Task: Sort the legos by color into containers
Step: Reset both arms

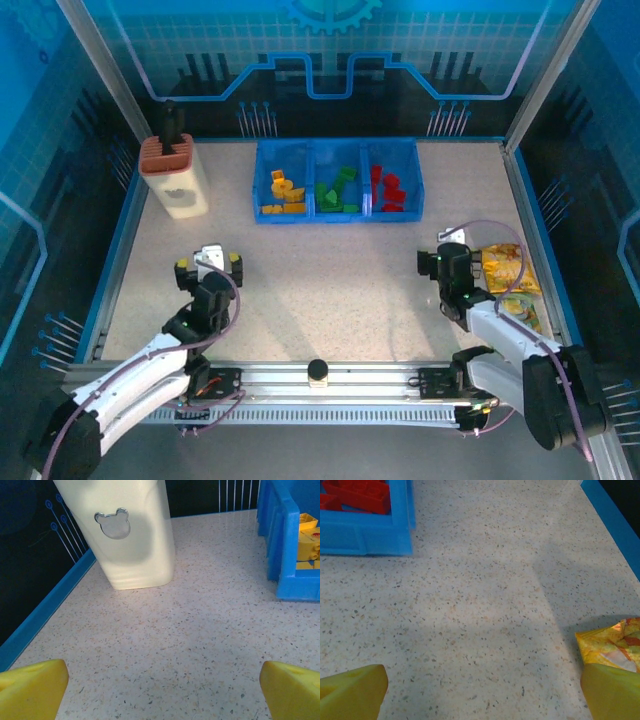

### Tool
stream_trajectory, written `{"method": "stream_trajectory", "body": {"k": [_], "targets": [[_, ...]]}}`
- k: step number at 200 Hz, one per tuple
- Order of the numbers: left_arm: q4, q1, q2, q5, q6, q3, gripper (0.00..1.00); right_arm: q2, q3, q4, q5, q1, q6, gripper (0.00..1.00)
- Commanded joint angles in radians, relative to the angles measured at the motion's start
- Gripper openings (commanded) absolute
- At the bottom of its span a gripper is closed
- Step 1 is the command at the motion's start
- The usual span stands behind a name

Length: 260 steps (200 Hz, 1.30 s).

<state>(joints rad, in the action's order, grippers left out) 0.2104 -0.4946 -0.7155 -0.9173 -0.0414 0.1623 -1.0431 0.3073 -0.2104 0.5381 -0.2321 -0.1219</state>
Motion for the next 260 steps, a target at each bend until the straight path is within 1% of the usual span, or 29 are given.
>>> {"method": "stream_trajectory", "body": {"k": [1, 45, 78, 105, 124, 139, 158, 187, 198, 205, 213, 218, 226, 232, 238, 250, 260], "targets": [[0.124, 0.027, -0.047, 0.043, 0.026, 0.001, 0.99, -0.025, 0.027, -0.109, 0.015, 0.016, 0.009, 1.00], [0.259, 0.083, -0.150, 0.082, 0.041, 0.003, 0.99, -0.073, 0.016, -0.233, 0.040, 0.016, 0.028, 1.00], [0.345, 0.106, -0.198, 0.109, 0.060, -0.003, 0.99, -0.077, -0.020, -0.339, 0.050, 0.016, 0.043, 1.00], [0.403, 0.126, -0.217, 0.125, 0.065, -0.017, 0.99, -0.079, -0.072, -0.475, 0.056, 0.016, 0.058, 1.00], [0.435, 0.143, -0.236, 0.136, 0.066, -0.019, 0.99, -0.098, -0.087, -0.540, 0.062, 0.016, 0.067, 1.00], [0.483, 0.151, -0.261, 0.142, 0.070, -0.024, 0.99, -0.123, -0.111, -0.633, 0.065, 0.015, 0.075, 1.00], [0.568, 0.158, -0.302, 0.150, 0.084, -0.035, 0.99, -0.170, -0.139, -0.764, 0.070, 0.015, 0.090, 1.00], [0.659, 0.162, -0.376, 0.160, 0.105, -0.031, 0.99, -0.244, -0.161, -0.914, 0.080, 0.013, 0.108, 1.00], [0.710, 0.163, -0.408, 0.162, 0.118, -0.033, 0.99, -0.284, -0.181, -0.987, 0.074, 0.017, 0.092, 1.00], [0.751, 0.163, -0.431, 0.161, 0.125, -0.036, 0.99, -0.357, -0.195, -1.074, 0.071, 0.031, 0.080, 1.00], [0.799, 0.163, -0.456, 0.161, 0.135, -0.042, 0.99, -0.460, -0.203, -1.215, 0.077, 0.048, 0.062, 1.00], [0.830, 0.163, -0.473, 0.164, 0.143, -0.044, 0.99, -0.451, -0.177, -1.186, 0.064, 0.042, 0.095, 1.00], [0.879, 0.165, -0.499, 0.173, 0.154, -0.050, 0.99, -0.420, -0.148, -1.086, 0.041, 0.034, 0.106, 1.00], [0.914, 0.165, -0.521, 0.179, 0.164, -0.052, 0.99, -0.415, -0.139, -1.060, 0.042, 0.028, 0.109, 1.00], [0.950, 0.165, -0.544, 0.183, 0.173, -0.055, 0.99, -0.428, -0.144, -1.087, 0.041, 0.028, 0.114, 1.00], [1.025, 0.166, -0.592, 0.192, 0.192, -0.057, 0.99, -0.473, -0.180, -1.210, 0.031, 0.025, 0.127, 1.00], [1.096, 0.165, -0.638, 0.200, 0.210, -0.059, 0.99, -0.459, -0.184, -1.197, 0.013, 0.016, 0.134, 1.00]]}}
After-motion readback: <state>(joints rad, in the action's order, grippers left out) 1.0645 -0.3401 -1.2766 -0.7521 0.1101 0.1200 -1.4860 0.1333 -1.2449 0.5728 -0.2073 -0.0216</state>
